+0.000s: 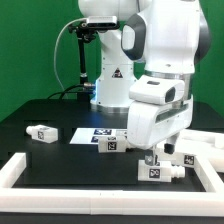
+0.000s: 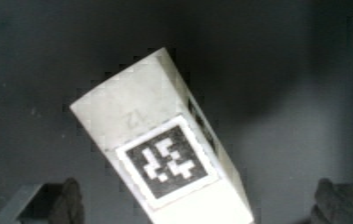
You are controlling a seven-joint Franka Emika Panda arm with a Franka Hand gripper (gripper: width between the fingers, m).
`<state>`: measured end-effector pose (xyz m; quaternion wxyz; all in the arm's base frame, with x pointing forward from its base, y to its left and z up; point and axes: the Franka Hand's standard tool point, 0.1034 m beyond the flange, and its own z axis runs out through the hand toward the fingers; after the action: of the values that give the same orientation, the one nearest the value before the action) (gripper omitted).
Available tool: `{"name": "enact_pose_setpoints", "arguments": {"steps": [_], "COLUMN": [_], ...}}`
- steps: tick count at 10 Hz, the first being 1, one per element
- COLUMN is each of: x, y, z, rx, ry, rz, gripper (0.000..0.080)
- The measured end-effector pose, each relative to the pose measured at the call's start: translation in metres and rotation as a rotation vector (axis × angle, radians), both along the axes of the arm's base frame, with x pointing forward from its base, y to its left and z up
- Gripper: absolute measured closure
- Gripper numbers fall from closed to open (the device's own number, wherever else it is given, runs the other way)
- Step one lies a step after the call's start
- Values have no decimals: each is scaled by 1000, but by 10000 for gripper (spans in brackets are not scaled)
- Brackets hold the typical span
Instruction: Assemble one leg
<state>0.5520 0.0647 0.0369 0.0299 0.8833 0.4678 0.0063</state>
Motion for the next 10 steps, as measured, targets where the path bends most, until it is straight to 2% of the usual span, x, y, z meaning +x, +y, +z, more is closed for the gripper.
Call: {"name": "enact_pose_setpoints", "arguments": {"steps": [3, 5, 6, 8, 9, 10], "x": [6, 5, 5, 5, 5, 5], "y": [-14, -6, -6, -6, -6, -10], "z": [-23, -28, -28, -29, -29, -28], "rx": [3, 9, 8, 8, 8, 5], "ry": [15, 9, 10, 10, 10, 11], "rz": [23, 7, 12, 13, 13, 48], "gripper": [150, 150, 150, 409, 409, 519]}}
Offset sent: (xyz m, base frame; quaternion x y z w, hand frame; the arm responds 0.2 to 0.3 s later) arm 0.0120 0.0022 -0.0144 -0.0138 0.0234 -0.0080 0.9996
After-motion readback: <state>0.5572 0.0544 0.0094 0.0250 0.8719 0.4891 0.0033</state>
